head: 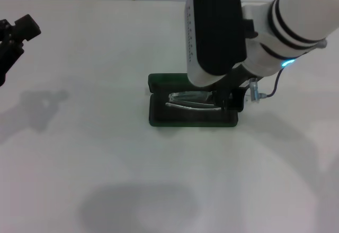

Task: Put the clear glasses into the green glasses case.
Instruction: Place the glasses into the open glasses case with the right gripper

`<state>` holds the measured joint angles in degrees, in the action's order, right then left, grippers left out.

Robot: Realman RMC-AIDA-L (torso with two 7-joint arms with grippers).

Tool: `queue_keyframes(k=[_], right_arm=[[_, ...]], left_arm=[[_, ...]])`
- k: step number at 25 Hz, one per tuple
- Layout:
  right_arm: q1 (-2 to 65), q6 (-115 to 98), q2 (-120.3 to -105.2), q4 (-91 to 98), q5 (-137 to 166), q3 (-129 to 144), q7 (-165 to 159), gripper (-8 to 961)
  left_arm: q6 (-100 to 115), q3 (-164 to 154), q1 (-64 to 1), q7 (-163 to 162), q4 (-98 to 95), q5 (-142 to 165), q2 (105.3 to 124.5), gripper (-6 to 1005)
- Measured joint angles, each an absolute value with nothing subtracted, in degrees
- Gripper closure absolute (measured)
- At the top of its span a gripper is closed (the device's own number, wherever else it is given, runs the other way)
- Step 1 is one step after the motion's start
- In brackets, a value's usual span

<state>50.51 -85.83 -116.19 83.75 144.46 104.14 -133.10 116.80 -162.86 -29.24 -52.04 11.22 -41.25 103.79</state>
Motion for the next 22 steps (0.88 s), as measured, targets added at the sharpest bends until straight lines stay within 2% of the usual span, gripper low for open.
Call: queue_keyframes(k=[22], right_arm=[[50.06, -70.71, -116.19, 77.27, 147.77, 115.14, -137.79, 862]], left_arm=[[116.88, -162.86, -31.31, -53.36, 11.34, -40.52, 102.97, 962]])
